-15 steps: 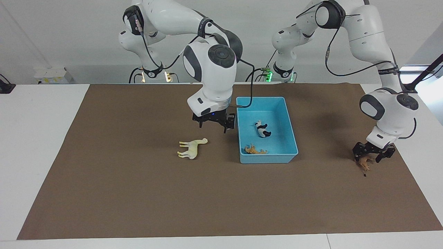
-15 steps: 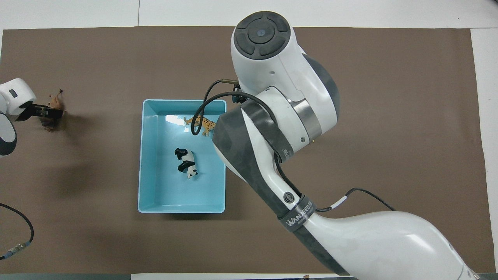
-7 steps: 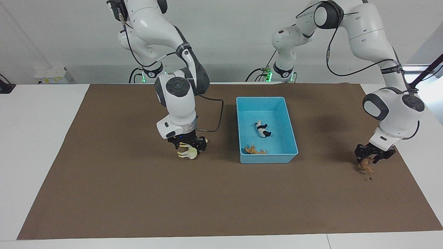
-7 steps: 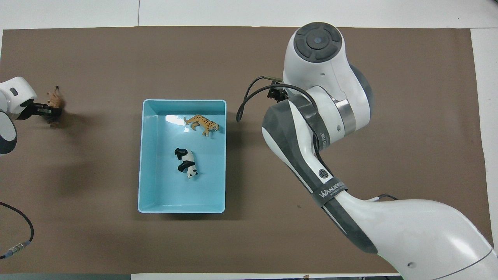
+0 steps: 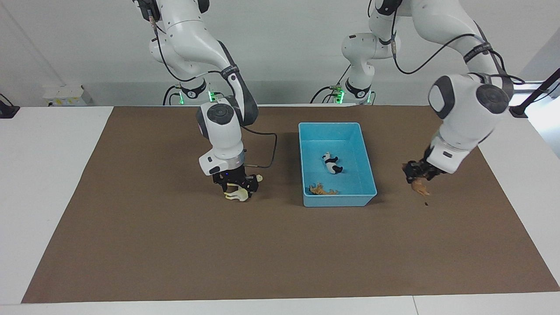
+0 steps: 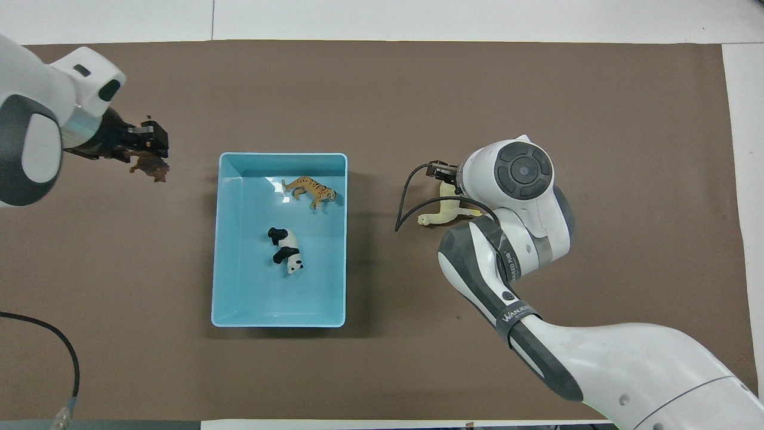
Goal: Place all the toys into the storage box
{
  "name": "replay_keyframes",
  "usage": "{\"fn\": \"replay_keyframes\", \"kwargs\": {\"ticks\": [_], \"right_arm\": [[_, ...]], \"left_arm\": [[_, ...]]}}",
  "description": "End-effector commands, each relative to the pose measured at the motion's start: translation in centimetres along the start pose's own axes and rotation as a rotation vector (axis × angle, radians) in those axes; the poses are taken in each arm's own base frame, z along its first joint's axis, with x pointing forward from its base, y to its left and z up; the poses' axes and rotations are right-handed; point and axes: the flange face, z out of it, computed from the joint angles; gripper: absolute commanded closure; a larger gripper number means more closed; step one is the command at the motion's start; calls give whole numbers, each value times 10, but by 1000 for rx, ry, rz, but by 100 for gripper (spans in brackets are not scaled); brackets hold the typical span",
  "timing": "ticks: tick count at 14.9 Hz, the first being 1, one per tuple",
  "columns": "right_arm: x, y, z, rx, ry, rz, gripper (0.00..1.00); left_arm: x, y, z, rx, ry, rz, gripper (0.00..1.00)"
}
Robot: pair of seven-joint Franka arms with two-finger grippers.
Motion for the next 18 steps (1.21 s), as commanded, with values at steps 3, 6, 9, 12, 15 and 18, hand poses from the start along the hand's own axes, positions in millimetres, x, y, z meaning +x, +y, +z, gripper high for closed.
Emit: {"fn": "replay_keyframes", "kwargs": {"ticks": [3,6,9,12,15,18], "right_arm": [[-30,-1,16,38,17,37,0],[-28,7,21,37,22,30,62],[-24,7,18,33,19,41,100],[-9,-23,-17,-16,-34,14,100],[-12,-121,-102,-116,-132,-47,100],[-36,-200,-162,-137,-135,-13,100]], "left_arm": [[-77,95,32,30,-30,-88,14],[-74,90,23,14,-5,-80,0],[-71,56,-21,-2,30,-128,0],[-83,-3,-85,7,17,-18,0],[-86,-38,-123,24,-42,54,0],[-85,-74,-127,28,-63,76,0]]}}
